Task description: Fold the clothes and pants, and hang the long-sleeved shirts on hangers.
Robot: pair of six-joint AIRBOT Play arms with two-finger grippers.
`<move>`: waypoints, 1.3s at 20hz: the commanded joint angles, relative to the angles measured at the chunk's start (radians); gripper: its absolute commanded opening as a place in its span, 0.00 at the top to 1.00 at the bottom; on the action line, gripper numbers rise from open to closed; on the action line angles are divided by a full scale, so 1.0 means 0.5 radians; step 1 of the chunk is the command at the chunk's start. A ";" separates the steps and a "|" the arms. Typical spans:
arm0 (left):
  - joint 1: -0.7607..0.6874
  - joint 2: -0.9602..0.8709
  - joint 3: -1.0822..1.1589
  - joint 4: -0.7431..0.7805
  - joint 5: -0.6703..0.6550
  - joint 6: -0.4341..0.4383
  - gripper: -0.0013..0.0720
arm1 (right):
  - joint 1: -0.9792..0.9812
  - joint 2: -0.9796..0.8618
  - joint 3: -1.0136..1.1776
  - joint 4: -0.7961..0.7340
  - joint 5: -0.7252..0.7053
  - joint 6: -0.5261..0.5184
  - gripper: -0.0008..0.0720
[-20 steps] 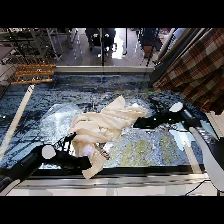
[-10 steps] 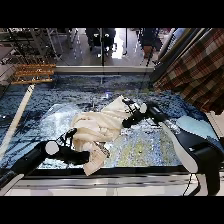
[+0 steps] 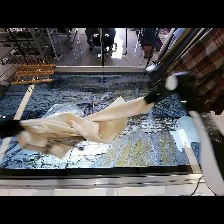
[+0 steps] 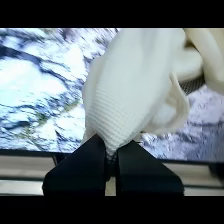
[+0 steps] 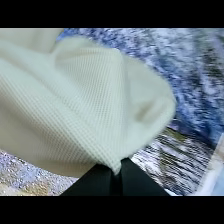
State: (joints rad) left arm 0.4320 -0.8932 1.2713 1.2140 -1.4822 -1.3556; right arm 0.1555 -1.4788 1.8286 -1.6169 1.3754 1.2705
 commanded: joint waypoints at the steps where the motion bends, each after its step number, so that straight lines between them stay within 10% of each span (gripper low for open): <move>1: 0.658 0.081 0.413 -0.480 -0.117 0.357 0.95 | -0.042 0.628 0.223 -0.040 0.337 -0.050 0.95; 10: 0.499 -0.165 -0.192 -0.534 -0.022 0.567 0.95 | -0.201 0.446 -0.048 0.070 0.172 -0.005 0.95; 16: 0.801 -0.185 -0.362 -0.464 0.227 0.518 0.95 | -0.061 -0.362 0.201 0.467 -1.106 0.330 0.94; 18: 0.871 -0.192 -0.362 -0.452 0.267 0.512 0.95 | 0.008 -0.529 0.407 0.467 -1.077 0.337 0.34; 19: 0.890 -0.195 -0.362 -0.452 0.275 0.512 0.95 | 0.000 -0.550 0.417 0.467 -0.864 0.435 0.27; 23: 0.903 -0.195 -0.363 -0.438 0.291 0.513 0.95 | -0.185 -0.529 -0.151 1.109 -0.115 0.315 0.27; 26: 0.902 -0.195 -0.363 -0.438 0.294 0.513 0.95 | -0.159 -0.500 -0.635 1.503 -0.231 0.233 0.27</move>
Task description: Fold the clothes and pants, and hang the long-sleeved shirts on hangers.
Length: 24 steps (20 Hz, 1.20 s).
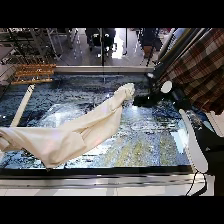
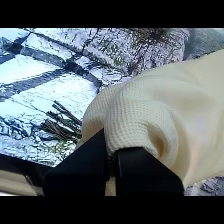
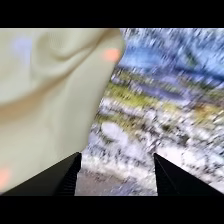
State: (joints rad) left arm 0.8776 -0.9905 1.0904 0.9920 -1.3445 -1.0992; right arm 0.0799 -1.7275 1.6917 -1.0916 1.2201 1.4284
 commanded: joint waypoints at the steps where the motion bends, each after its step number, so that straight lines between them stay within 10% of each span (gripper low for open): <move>1: 0.011 0.000 -0.002 0.005 0.016 -0.001 0.95 | 0.045 -0.012 -0.455 0.526 -0.043 -0.114 0.27; 9: 0.011 0.002 -0.001 -0.005 -0.024 0.000 0.95 | 0.420 -0.348 -0.446 0.567 -0.169 0.081 0.29; 11: 0.011 0.002 -0.001 -0.082 -0.026 0.000 0.95 | 0.475 -0.358 -0.446 0.565 -0.259 0.133 0.41; 13: 0.011 0.002 -0.001 -0.223 -0.026 0.000 0.95 | 0.491 -0.355 -0.395 0.567 -0.315 0.154 0.94; 14: 0.011 0.002 0.000 -0.306 -0.025 0.001 0.95 | 0.486 -0.329 -0.323 0.502 -0.285 0.153 0.95; 20: 0.019 0.101 0.201 -0.871 -0.020 -0.002 0.95 | 0.292 0.601 0.140 -0.967 0.327 0.203 0.95; 24: 0.018 0.248 0.492 -1.196 -0.156 -0.224 0.95 | 0.086 1.534 0.140 -1.083 0.457 0.076 0.95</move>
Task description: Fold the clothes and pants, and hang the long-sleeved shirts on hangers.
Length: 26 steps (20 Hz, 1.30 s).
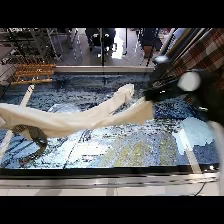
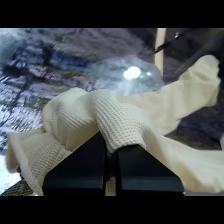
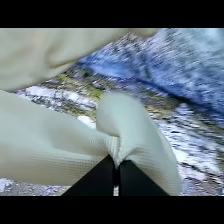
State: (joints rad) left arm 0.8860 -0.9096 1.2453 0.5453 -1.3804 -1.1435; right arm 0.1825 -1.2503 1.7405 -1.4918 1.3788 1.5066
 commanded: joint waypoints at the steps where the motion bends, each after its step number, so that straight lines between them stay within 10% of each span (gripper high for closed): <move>1: 0.002 0.127 0.289 -0.439 -0.082 -0.145 0.95 | -0.144 0.768 0.043 -0.304 0.111 -0.087 0.95; 9: 0.002 0.368 1.495 -1.283 0.880 0.050 0.95 | -0.245 1.604 0.043 -0.377 -0.568 -0.083 0.95; 12: 0.002 0.365 1.575 -0.828 0.830 -0.018 0.95 | -0.245 1.585 0.043 -0.377 -0.625 -0.093 0.95; 17: 0.000 0.130 1.196 0.468 -0.133 -0.649 0.95 | -0.245 1.337 0.043 -0.410 -0.185 -0.230 0.95; 21: -0.187 -0.028 0.256 0.571 -0.316 -0.420 0.95 | -0.245 0.983 -0.020 -0.378 0.937 -0.158 0.95; 26: -0.293 -0.108 -0.587 1.374 -0.198 -0.298 0.95 | -0.243 0.620 -0.623 0.052 0.586 -0.130 0.95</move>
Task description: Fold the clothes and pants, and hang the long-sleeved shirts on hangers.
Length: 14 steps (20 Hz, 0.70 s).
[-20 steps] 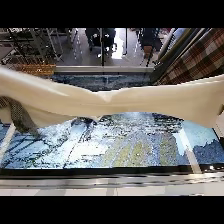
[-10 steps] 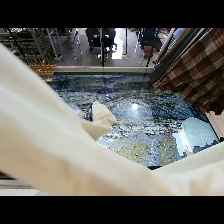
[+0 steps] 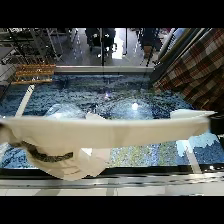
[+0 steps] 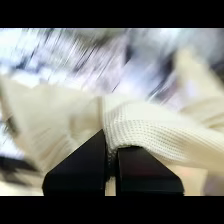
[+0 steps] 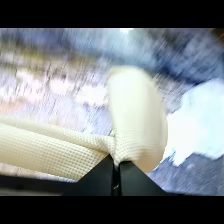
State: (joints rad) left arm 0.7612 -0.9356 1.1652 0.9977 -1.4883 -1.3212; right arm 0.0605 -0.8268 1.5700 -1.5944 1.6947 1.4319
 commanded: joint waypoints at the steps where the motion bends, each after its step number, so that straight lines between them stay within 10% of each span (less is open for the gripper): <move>1: -0.043 -0.089 -0.488 0.528 0.094 0.082 0.95 | 0.004 -0.343 -0.393 0.365 -0.231 0.015 0.95; 8: -0.048 -0.332 -0.493 -0.047 0.816 0.309 0.95 | 0.084 -1.342 -0.336 0.542 -1.624 0.026 0.85; 10: -0.048 -0.343 -0.493 -0.163 0.891 0.325 0.95 | 0.027 -1.405 -0.211 0.500 -1.640 0.031 0.37; 14: -0.048 -0.342 -0.494 -0.173 0.898 0.325 0.95 | -0.322 -1.375 -0.240 0.489 -1.156 0.009 0.37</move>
State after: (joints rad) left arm 0.7376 -1.1007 0.9207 0.9493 -1.0790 -1.1694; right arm -0.0067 -1.4925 1.4479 -1.3567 1.0130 1.4391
